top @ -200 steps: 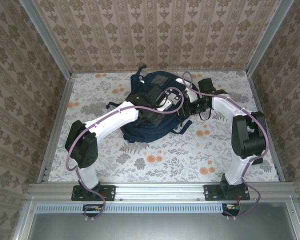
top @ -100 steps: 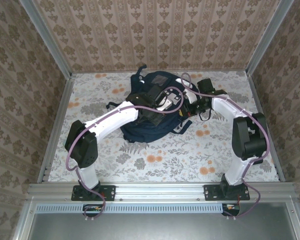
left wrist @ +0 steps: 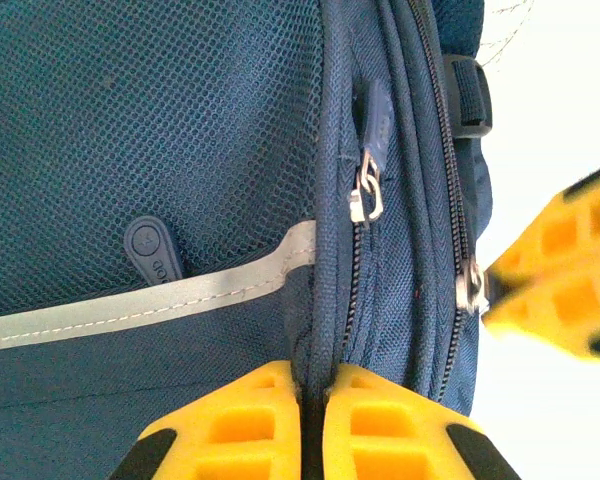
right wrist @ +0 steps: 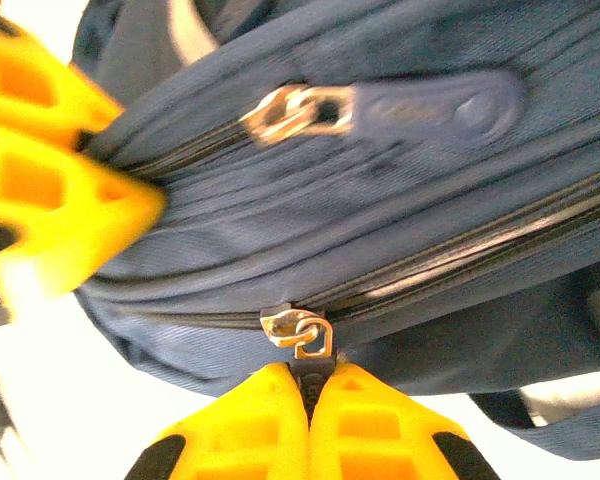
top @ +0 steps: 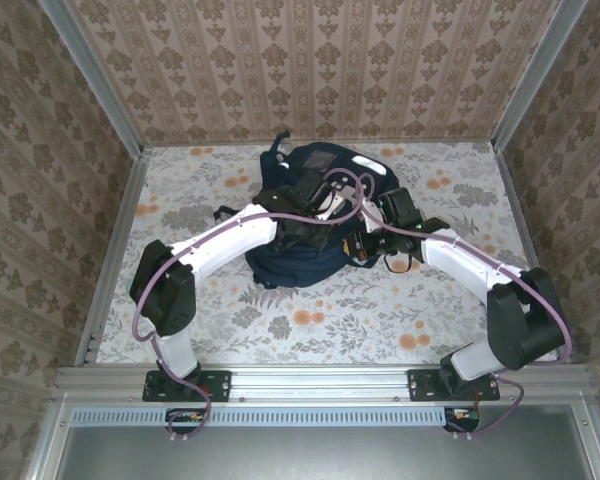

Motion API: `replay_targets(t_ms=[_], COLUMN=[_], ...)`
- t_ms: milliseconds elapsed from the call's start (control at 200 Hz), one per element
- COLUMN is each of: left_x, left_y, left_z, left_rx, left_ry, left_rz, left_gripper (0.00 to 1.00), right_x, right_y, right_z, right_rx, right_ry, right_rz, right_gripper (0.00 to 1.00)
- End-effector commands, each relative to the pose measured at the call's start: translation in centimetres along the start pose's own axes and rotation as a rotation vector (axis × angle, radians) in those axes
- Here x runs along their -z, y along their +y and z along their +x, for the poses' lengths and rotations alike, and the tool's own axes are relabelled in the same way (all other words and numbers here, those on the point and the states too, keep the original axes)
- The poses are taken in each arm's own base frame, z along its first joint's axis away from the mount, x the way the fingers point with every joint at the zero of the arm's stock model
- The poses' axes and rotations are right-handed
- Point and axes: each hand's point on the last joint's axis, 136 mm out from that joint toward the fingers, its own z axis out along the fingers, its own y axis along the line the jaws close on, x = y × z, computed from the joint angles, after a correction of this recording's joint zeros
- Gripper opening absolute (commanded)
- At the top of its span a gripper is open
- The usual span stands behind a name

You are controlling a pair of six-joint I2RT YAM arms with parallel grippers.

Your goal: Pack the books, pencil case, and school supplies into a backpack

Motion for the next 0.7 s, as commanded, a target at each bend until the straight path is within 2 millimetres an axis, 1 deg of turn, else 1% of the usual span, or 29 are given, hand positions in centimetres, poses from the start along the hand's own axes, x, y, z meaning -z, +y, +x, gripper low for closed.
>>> replay_targets(t_ms=[0,30,65,95,150,190,220,265,305,355,425,500,505,530,625,695], left_x=[2.2,2.2,2.3,2.5,3.0,3.3,3.7,4.4,4.8,5.4,5.8,5.8,5.8,5.5,4.3,3.3], left_y=[0.2,0.4,0.6,0.7,1.1,1.3,1.4,1.7,2.1,2.5,3.0,3.0,3.0,3.0,3.1,2.4], left_z=[-4.9,-4.8,-4.5,-4.3,-3.9,-3.5,-3.4,-3.0,-2.6,-2.1,-1.6,-1.1,-1.1,-0.9,-0.3,-0.1], left_rx=[0.123,0.139,0.153,0.164,0.187,0.191,0.190,0.180,0.156,0.111,0.040,-0.044,-0.050,-0.073,-0.144,-0.237], left_ry=[-0.203,-0.202,-0.196,-0.193,-0.189,-0.184,-0.186,-0.192,-0.193,-0.194,-0.199,-0.203,-0.203,-0.196,-0.157,-0.134], left_rz=[0.047,0.053,0.066,0.082,0.111,0.144,0.164,0.172,0.170,0.153,0.130,0.123,0.123,0.124,0.122,0.147], left_gripper=[0.09,0.10,0.14,0.20,0.34,0.41,0.47,0.59,0.65,0.71,0.77,0.79,0.80,0.80,0.80,0.80], right_x=[1.2,1.5,1.9,2.2,2.8,3.3,3.7,4.2,4.7,5.1,5.6,6.4,6.1,6.0,6.3,6.6], right_y=[2.0,1.6,0.8,0.0,-1.3,-2.2,-2.7,-3.4,-3.9,-4.7,-5.9,-7.0,-7.3,-7.9,-8.9,-9.3], right_z=[0.6,0.5,0.4,0.2,-0.1,-0.5,-0.9,-1.6,-2.2,-2.9,-3.9,-5.0,-4.9,-5.1,-6.3,-7.0], right_rx=[-0.088,-0.096,-0.110,-0.126,-0.164,-0.190,-0.199,-0.213,-0.224,-0.242,-0.263,-0.281,-0.287,-0.298,-0.309,-0.309], right_ry=[-0.039,-0.053,-0.068,-0.077,-0.095,-0.111,-0.123,-0.144,-0.157,-0.172,-0.189,-0.217,-0.207,-0.204,-0.213,-0.217], right_rz=[-0.085,-0.058,-0.018,0.013,0.056,0.081,0.093,0.117,0.135,0.154,0.180,0.197,0.200,0.205,0.212,0.208], right_gripper=[0.00,0.00,0.00,0.00,0.00,0.00,0.00,0.00,0.00,0.00,0.00,0.00,0.00,0.00,0.00,0.00])
